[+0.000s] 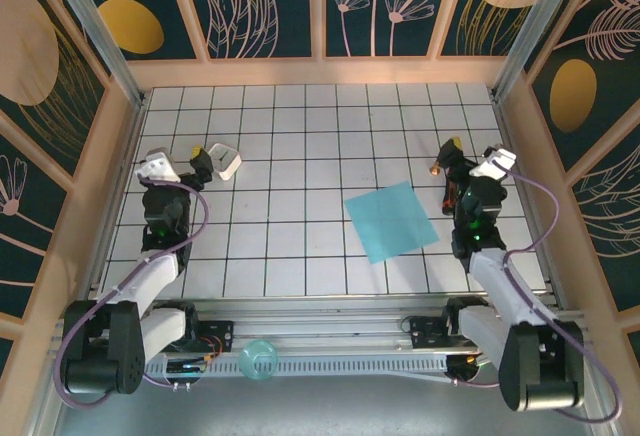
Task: Fold a paper plane with a square sheet of paper (pick it up from the middle)
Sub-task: Move the square sheet of paper to the center of the table.
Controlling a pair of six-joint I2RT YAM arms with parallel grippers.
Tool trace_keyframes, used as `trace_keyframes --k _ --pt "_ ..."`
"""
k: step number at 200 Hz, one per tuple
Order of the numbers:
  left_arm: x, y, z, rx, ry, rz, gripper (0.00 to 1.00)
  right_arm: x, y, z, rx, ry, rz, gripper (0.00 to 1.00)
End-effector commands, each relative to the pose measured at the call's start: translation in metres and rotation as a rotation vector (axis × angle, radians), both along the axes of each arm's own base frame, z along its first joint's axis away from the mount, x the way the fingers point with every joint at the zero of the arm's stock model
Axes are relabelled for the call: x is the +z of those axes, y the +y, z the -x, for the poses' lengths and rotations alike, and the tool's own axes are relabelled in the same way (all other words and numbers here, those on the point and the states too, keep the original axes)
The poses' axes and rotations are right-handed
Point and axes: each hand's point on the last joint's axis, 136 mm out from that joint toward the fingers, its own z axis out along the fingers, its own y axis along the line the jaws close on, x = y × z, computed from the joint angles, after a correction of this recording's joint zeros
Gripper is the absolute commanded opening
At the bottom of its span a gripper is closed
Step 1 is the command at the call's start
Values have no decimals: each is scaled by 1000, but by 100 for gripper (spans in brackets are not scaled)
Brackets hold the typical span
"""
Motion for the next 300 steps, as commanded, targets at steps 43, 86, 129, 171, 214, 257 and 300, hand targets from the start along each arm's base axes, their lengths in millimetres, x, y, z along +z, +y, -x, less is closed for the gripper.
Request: trace_keyframes --k 43,86,129,171,214,257,300 --pt "-31 -121 2 -366 272 136 99 -134 154 48 472 677 -19 86" --pt "-40 -139 7 -438 352 161 99 -188 150 45 407 896 0 81" --pt "-45 -145 8 -457 394 178 99 -221 157 40 396 1007 29 72" --pt "-54 -135 6 -388 433 179 99 -240 193 44 463 1070 109 68" --pt "-61 -128 8 -346 498 155 99 -237 302 26 724 1008 155 66" --pt "-65 -133 19 -377 560 151 99 -190 369 0 891 878 127 68" --pt "-97 -188 28 -502 764 -58 99 -133 274 -16 776 769 12 80"
